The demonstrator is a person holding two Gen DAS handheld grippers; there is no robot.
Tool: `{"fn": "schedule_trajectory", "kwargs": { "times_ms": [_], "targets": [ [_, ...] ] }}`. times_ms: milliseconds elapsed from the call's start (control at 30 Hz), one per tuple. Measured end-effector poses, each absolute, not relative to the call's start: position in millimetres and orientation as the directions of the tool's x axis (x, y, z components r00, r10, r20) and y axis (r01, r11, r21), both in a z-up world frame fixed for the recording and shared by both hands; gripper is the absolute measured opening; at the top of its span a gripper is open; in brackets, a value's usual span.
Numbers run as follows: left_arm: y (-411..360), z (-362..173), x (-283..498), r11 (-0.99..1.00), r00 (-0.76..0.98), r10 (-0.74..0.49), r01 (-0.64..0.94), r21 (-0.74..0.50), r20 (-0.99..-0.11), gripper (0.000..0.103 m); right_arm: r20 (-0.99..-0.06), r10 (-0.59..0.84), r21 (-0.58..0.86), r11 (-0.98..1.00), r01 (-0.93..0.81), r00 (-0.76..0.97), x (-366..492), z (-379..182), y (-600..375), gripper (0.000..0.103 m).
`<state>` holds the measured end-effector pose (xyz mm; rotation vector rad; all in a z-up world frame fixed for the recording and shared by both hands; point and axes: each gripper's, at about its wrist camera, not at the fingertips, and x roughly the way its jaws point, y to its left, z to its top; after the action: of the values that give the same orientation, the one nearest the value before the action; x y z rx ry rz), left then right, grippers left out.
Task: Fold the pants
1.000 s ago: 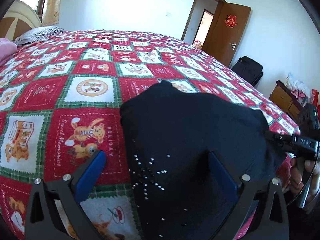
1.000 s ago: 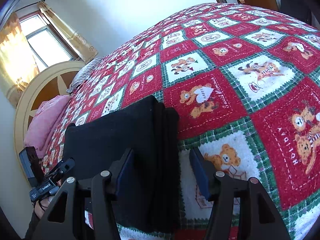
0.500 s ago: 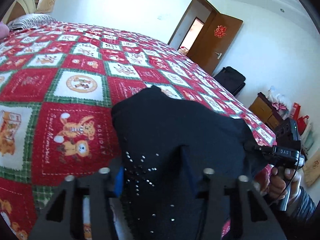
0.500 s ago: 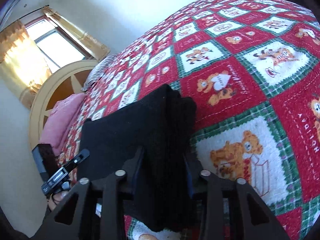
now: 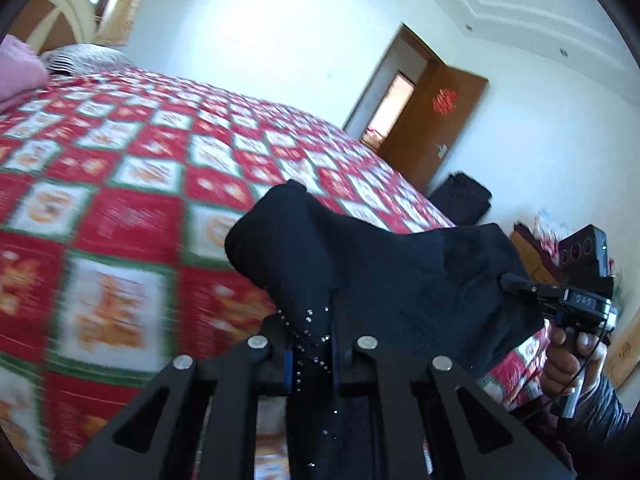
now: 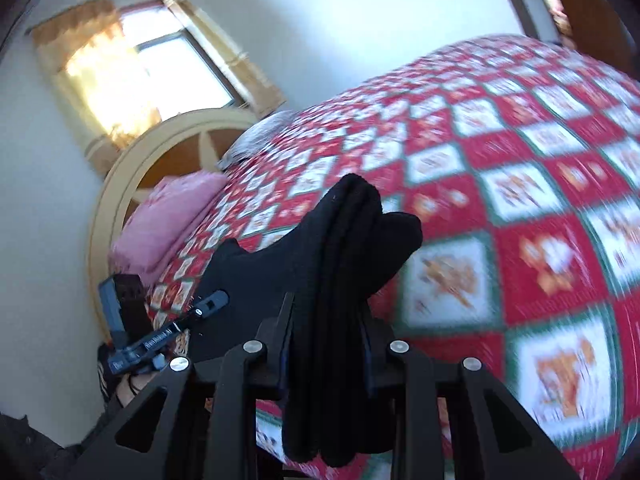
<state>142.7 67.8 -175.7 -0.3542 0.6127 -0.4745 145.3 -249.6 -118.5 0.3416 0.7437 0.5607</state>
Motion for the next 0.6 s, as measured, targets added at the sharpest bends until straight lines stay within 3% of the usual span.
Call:
{"fn": "schedule_trajectory", "kwargs": {
  "times_ms": [267, 467, 533, 600],
  "targets": [
    [160.9, -167.5, 146.8, 0.906, 0.813, -0.343, 0.154, -0.394, -0.471, 0.013, -0.547, 0.668, 0.493, 0.744, -0.45, 0.505, 227.3, -125.1, -148.8, 0.027],
    [207.7, -194.7, 160.1, 0.932, 0.805, -0.247, 0.045, -0.359, -0.539, 0.014, -0.588, 0.674, 0.504, 0.737, -0.449, 0.446, 265.6, -163.8, -81.1, 0.027],
    [212.1, -208.1, 165.8, 0.936, 0.788, -0.235, 0.026, -0.351, -0.568, 0.021, -0.609, 0.662, 0.502, 0.749, -0.433, 0.437, 274.8, -174.9, -73.2, 0.027],
    [214.0, -214.8, 164.2, 0.936, 0.791, -0.22, 0.007, -0.352, -0.57, 0.04, -0.619, 0.658, 0.529, 0.753, -0.391, 0.43, 283.8, -186.5, -77.4, 0.028]
  ]
}}
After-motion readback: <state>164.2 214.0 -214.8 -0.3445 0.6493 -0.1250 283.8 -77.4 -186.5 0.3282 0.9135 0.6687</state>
